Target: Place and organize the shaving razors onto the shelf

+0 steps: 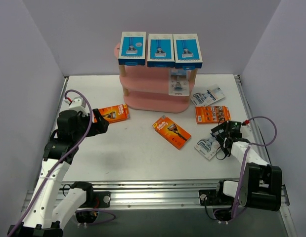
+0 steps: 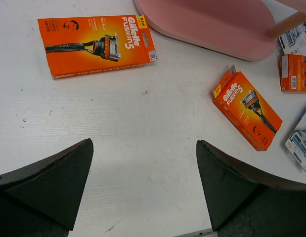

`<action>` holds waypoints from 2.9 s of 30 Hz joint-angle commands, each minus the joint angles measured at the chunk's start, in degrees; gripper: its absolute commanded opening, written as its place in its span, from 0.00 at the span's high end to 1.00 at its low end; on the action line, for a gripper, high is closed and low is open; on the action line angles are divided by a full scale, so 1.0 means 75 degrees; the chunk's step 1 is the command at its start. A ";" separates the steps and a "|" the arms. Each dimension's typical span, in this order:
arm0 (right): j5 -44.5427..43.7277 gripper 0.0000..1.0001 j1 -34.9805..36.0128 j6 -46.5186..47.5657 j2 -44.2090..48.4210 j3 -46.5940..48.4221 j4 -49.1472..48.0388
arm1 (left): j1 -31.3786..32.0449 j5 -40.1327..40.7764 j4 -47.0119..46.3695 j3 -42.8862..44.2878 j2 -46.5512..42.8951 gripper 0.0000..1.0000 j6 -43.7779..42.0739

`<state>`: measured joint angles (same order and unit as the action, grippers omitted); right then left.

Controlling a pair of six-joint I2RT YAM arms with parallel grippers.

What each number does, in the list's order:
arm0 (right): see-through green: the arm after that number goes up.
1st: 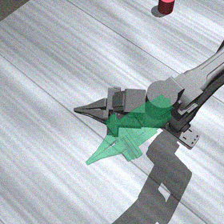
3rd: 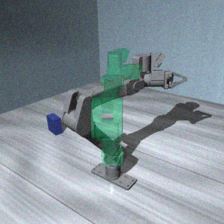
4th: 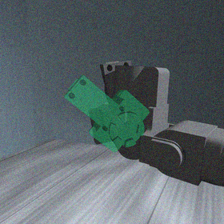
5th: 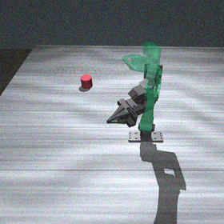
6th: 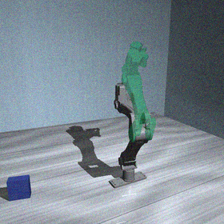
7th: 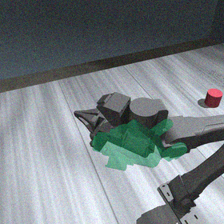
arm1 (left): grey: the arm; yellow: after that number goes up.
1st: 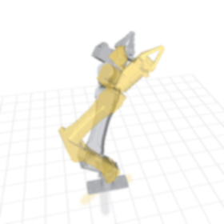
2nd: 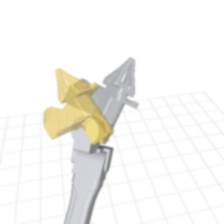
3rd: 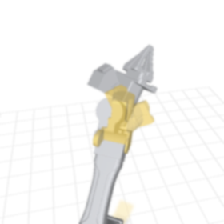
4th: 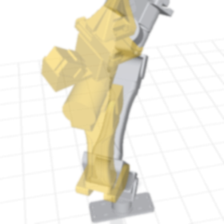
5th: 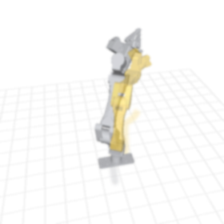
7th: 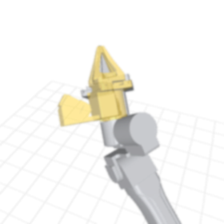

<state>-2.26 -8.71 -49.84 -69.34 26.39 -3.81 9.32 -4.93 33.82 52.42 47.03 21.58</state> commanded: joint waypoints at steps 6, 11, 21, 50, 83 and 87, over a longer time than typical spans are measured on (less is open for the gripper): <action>0.0981 0.14 -0.0011 0.0036 -0.0353 -0.0788 -0.0757 | -0.0024 -0.0140 -0.0221 0.0123 -0.0047 0.06 -0.0089; 0.1168 0.30 0.0048 0.0119 0.0185 -0.0929 -0.0687 | -0.0024 -0.0163 -0.0209 0.0112 -0.0047 0.06 -0.0089; 0.1825 0.87 0.0083 0.0329 0.0819 -0.1117 -0.0628 | -0.0012 -0.0163 -0.0221 0.0112 0.0011 0.06 -0.0089; 0.2411 1.00 0.1769 -0.0057 0.2344 0.0991 0.0848 | 0.0116 -0.0819 -0.0525 0.0030 0.0058 0.06 -0.0206; -0.6397 1.00 0.9868 0.1924 -0.2680 0.6769 0.5592 | 0.0093 0.1699 0.0154 0.0252 -0.0891 0.06 -0.0066; -0.6880 1.00 1.0149 0.1935 -0.3328 0.7075 0.6074 | -0.0001 0.2529 0.0377 0.0346 -0.1043 0.06 0.0098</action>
<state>-43.94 66.32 -35.66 -92.44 77.23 33.65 10.09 7.49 35.27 52.42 40.47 21.02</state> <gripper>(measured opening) 0.077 0.941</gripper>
